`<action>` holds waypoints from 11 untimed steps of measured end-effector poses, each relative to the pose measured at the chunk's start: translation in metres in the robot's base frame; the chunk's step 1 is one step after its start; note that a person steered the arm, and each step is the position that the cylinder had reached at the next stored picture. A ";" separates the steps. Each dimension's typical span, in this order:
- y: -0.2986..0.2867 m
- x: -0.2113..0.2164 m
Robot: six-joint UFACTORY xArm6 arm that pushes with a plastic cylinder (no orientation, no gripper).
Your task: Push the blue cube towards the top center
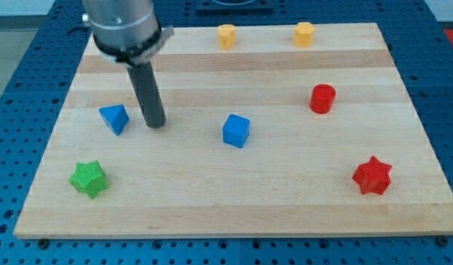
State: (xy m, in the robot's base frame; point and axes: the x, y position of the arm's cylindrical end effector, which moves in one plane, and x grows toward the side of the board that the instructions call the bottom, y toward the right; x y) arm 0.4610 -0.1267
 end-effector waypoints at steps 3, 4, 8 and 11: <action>0.138 0.047; 0.135 0.014; 0.120 -0.023; 0.097 -0.043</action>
